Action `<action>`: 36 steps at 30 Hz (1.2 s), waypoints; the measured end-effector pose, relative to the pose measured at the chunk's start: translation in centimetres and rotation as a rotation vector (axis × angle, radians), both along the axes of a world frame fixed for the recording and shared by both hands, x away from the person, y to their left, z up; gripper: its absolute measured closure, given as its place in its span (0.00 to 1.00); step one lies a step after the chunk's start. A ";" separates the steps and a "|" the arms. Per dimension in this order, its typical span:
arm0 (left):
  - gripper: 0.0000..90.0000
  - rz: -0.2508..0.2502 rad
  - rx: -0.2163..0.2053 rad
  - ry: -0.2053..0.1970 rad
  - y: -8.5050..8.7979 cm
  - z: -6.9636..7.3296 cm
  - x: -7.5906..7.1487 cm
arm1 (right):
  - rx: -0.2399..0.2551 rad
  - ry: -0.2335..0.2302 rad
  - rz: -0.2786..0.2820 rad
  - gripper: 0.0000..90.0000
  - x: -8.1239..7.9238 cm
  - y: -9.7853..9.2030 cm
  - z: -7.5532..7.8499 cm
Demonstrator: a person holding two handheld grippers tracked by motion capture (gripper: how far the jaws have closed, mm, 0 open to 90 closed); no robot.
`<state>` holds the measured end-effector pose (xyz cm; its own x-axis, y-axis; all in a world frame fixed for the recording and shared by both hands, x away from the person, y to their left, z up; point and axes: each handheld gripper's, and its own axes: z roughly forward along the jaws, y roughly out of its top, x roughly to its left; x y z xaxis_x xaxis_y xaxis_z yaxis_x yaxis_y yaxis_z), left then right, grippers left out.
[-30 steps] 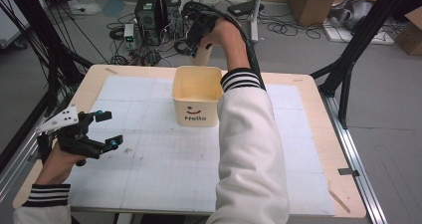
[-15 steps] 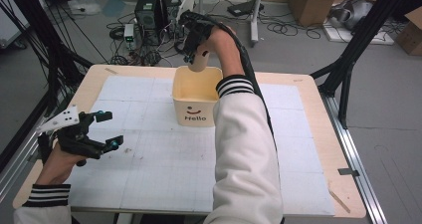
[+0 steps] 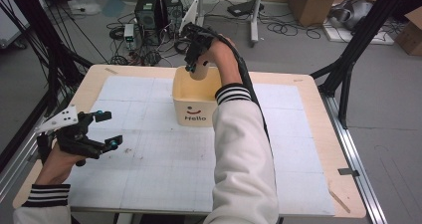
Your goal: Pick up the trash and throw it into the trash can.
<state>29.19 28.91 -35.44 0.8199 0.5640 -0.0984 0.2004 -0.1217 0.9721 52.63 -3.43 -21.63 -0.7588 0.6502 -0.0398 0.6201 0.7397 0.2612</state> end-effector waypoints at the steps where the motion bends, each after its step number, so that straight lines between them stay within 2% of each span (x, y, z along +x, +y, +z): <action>1: 0.02 0.000 0.000 0.001 0.0 0.0 0.0 | -0.010 0.001 0.000 0.37 0.1 0.0 -0.2; 9: 0.02 0.001 -0.005 0.001 0.1 0.1 0.0 | 0.003 0.012 -0.009 0.37 0.4 0.1 -1.7; 11: 0.02 0.003 -0.009 0.001 0.2 0.1 -0.1 | -0.007 0.019 -0.010 0.37 0.5 0.1 -2.0; 20: 0.02 0.000 -0.004 0.000 0.1 0.0 0.0 | 0.006 0.033 0.001 0.35 0.6 0.5 -2.5; 23: 0.02 0.000 -0.001 0.000 0.1 0.0 0.0 | 0.018 0.045 0.004 0.30 0.7 0.4 -2.6; 25: 0.02 0.000 -0.002 0.000 0.1 0.0 0.0 | 0.031 0.070 0.019 0.27 0.7 0.3 -2.6; 27: 0.02 0.000 -0.001 0.003 0.1 0.0 0.0 | 0.031 0.060 0.011 0.13 0.5 0.3 -2.5; 31: 0.02 0.000 -0.002 0.002 0.1 0.0 0.0 | 0.044 0.046 0.015 0.08 0.4 0.2 -2.3; 32: 0.02 0.001 -0.002 0.002 0.1 0.0 0.0 | 0.044 0.045 0.020 0.02 0.3 0.1 -2.2; 36: 0.02 0.001 0.000 0.003 0.1 0.0 0.0 | 0.071 0.059 0.038 0.00 0.0 0.0 -1.7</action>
